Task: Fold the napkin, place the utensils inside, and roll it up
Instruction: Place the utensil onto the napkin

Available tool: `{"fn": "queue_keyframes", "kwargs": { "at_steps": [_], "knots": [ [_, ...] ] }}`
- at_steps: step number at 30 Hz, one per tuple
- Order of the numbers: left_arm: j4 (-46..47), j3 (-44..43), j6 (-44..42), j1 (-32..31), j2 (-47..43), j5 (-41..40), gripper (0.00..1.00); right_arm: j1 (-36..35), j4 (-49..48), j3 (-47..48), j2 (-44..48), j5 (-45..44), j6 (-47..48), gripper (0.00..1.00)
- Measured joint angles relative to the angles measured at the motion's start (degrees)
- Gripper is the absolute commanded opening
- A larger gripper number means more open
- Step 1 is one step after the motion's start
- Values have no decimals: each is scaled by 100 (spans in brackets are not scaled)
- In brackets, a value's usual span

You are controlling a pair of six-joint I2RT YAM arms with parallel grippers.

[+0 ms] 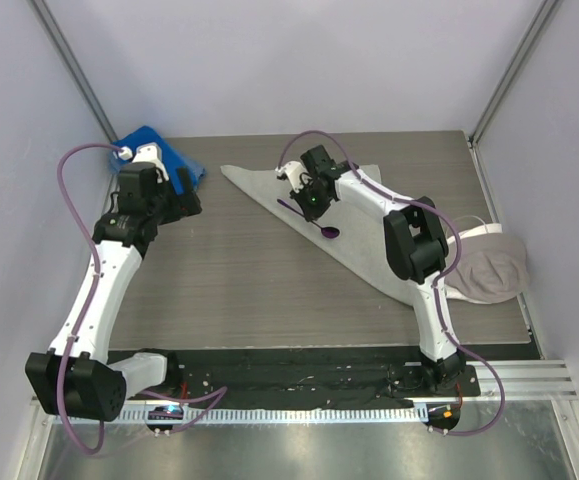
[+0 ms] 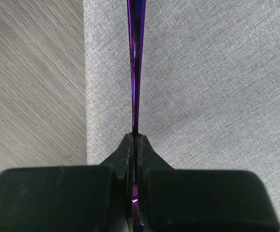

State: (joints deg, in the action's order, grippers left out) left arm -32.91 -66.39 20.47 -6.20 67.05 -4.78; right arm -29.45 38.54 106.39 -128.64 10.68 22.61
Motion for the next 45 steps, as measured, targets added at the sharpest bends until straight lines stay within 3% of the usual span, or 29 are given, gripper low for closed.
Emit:
{"fn": "queue_keyframes", "kwargs": {
  "at_steps": [21,25,28,40,45],
  "knots": [
    [-2,0,7,0,72,146,96,70,24,-140,-70,35,122,2],
    [0,0,9,0,74,155,96,70,33,-142,-87,-46,116,24],
    [0,0,9,0,74,186,96,70,31,-144,-87,-90,94,31],
    [2,0,26,0,83,271,96,61,-28,-260,72,-107,-197,55],
    [4,4,55,0,173,315,96,-138,-538,-874,778,-490,-573,55]
  ]
}}
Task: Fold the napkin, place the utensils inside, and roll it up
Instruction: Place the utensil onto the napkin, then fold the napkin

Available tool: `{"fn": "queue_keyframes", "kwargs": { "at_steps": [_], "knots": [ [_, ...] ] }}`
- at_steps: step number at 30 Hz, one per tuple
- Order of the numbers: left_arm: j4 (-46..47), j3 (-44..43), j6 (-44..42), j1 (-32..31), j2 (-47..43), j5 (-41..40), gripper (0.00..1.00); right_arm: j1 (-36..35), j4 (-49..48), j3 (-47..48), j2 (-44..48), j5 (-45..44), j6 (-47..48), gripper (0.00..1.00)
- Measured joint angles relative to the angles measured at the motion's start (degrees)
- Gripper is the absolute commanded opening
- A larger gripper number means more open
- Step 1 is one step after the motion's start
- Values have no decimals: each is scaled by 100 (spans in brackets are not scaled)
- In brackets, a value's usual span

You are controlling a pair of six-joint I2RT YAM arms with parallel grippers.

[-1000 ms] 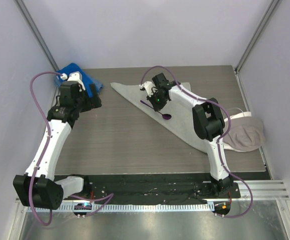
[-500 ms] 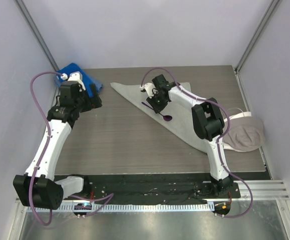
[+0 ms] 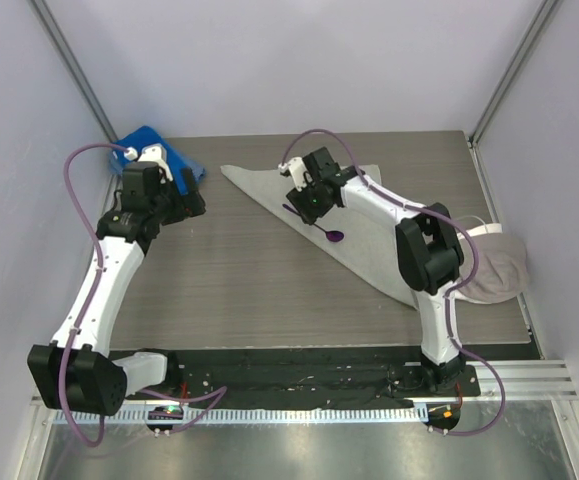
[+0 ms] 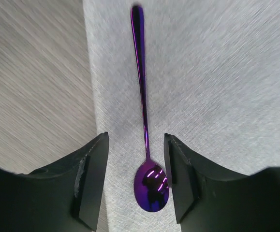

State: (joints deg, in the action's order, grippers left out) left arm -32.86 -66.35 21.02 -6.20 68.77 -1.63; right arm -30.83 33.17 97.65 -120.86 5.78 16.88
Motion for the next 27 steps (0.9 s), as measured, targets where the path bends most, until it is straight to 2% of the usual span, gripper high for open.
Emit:
{"fn": "queue_keyframes", "kwargs": {
  "at_steps": [6,14,19,27],
  "knots": [
    [2,20,70,0,83,52,96,-732,-863,-22,107,-1010,-245,52],
    [2,31,107,0,114,179,96,-1215,-1517,372,-809,-2157,-214,49],
    [2,31,107,0,114,181,96,-1220,-1639,391,-1056,-2422,-61,47],
    [4,31,107,0,144,199,96,-1231,-1784,415,-1091,-2365,98,43]
  ]
}}
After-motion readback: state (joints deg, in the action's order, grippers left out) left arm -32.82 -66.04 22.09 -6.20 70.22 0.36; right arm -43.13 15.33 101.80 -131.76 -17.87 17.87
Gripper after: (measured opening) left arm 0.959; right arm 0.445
